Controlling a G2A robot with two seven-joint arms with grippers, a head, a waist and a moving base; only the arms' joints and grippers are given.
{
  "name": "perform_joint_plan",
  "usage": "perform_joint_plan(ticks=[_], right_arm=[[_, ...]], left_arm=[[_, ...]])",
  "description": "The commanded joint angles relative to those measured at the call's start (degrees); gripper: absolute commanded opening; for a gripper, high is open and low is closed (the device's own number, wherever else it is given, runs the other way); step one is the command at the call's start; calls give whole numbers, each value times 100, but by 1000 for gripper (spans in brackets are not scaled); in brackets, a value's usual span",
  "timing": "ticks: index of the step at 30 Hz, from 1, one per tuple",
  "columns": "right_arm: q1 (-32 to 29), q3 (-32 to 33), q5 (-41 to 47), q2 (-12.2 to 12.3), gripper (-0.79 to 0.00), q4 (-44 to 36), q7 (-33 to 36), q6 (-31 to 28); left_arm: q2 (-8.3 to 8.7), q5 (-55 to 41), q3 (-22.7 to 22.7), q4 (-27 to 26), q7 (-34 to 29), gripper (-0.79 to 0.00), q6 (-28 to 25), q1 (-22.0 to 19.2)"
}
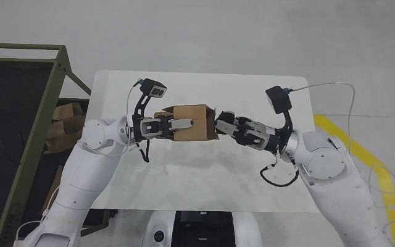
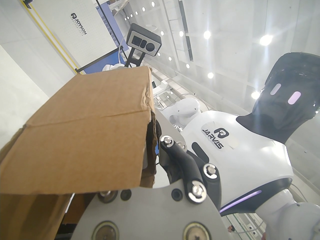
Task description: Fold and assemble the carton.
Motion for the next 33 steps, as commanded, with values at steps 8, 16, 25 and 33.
perform_joint_plan(ticks=[8, 16, 25, 33], right_arm=[[-207, 251, 321, 55, -646, 61, 292, -72], [-215, 216, 495, 82, -628, 30, 700, 17], [120, -114, 370, 28, -668, 106, 656, 89], [392, -370, 224, -23, -674, 202, 590, 220]], left_arm=[[-2, -75, -70, 24, 57, -785, -12, 6], [-13, -82, -42, 46, 60, -785, 20, -50], [-26, -104, -4, 88, 33, -785, 42, -93], [-33, -132, 14, 121, -37, -785, 56, -115]])
